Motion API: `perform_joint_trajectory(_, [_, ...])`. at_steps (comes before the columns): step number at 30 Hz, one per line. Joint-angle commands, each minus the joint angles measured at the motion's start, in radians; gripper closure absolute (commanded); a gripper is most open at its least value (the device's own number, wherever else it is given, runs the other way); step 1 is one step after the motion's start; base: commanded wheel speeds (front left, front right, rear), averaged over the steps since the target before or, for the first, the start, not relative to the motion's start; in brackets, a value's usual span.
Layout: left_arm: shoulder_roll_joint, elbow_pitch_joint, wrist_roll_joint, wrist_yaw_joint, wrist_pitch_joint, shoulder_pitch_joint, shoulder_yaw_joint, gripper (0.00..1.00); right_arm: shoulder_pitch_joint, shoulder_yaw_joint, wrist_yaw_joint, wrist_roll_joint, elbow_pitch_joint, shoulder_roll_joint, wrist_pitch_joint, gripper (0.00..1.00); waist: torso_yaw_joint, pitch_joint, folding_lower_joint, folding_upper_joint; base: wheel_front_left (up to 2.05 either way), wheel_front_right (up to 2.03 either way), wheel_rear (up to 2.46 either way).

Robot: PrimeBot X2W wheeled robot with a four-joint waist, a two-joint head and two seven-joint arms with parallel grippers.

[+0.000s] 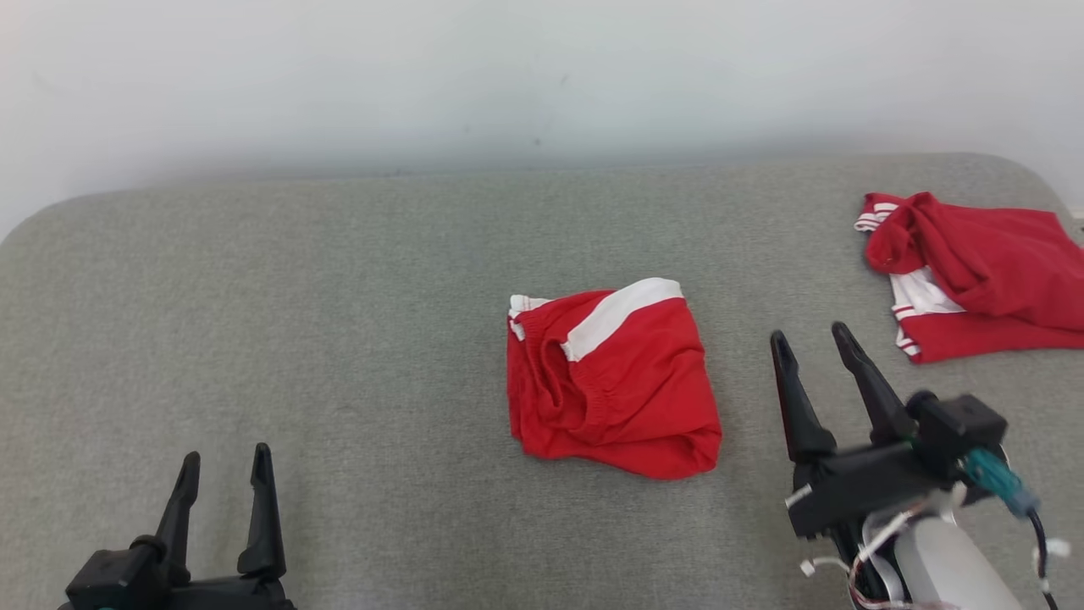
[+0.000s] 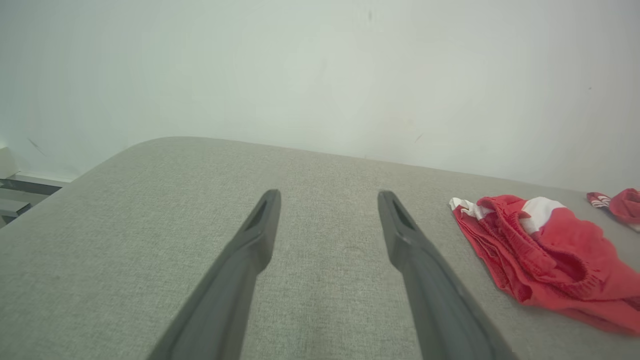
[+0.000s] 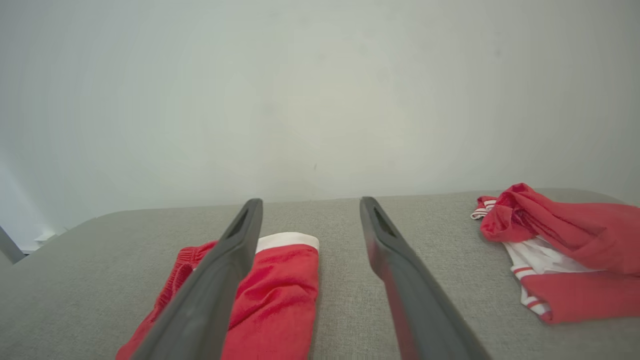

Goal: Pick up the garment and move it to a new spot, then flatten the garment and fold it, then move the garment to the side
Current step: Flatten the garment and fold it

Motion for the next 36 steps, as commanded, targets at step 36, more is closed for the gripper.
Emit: perform_joint_trajectory(36, [0.002,-0.009,0.044,-0.001,-0.002,0.052,0.003,0.00,0.357,-0.135,-0.003,-0.139,-0.249,0.119,-0.008,0.00,0.014,-0.062,0.0001,0.0000,0.00,0.00,0.00])
